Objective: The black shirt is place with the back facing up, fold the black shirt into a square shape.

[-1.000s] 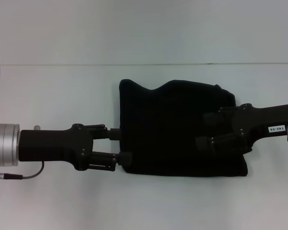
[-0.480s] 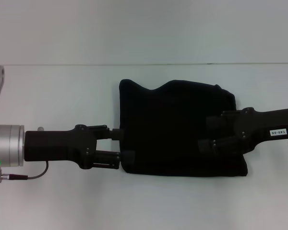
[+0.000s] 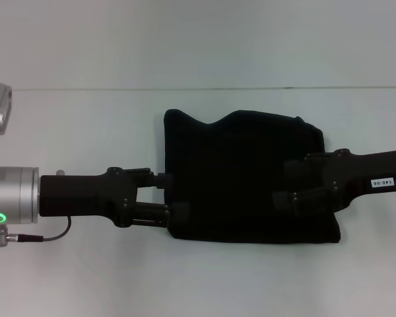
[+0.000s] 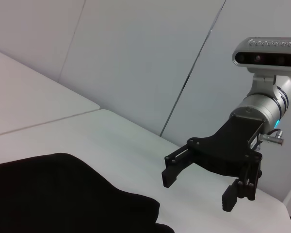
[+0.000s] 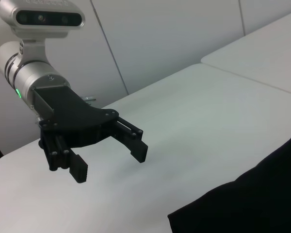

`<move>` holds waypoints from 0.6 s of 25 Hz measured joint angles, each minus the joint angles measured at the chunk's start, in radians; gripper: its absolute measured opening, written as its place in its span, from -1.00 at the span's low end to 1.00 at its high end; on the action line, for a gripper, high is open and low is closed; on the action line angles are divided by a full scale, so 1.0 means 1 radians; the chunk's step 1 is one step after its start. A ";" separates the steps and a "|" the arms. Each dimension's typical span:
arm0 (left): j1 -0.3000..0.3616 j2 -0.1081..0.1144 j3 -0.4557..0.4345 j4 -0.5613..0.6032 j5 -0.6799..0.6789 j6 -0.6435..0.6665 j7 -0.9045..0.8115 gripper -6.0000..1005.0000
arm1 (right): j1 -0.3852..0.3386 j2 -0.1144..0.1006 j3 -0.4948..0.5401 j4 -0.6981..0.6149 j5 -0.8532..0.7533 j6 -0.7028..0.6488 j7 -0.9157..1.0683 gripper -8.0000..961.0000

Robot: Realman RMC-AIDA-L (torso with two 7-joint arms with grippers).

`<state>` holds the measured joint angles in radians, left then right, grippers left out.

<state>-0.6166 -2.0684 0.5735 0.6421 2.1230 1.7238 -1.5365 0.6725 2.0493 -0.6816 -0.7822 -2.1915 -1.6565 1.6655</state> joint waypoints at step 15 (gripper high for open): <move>-0.012 0.006 0.002 -0.021 0.000 -0.017 -0.002 0.73 | 0.006 -0.001 -0.004 0.000 -0.001 0.004 0.001 0.93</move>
